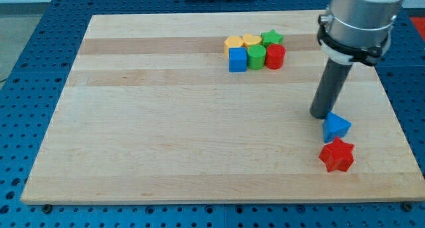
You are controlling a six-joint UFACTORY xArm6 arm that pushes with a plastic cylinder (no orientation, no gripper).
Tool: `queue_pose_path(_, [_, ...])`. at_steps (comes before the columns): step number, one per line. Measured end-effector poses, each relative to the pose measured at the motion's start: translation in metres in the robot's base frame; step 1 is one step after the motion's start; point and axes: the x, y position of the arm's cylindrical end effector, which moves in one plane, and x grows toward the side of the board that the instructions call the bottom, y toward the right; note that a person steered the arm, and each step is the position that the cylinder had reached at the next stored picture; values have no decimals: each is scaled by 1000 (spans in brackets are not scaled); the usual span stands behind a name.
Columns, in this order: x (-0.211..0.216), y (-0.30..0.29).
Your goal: Drag the green circle into the left side of the red star
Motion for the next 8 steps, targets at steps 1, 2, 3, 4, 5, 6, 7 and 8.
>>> queue_pose_path(1, [16,1])
queue_pose_path(2, [17,1])
queue_pose_path(3, [-21,1])
queue_pose_path(4, [-70,18])
queue_pose_path(5, [-129,34])
queue_pose_path(6, [-167,-28])
queue_pose_path(7, [-160,-113])
queue_pose_path(8, [-122,-167])
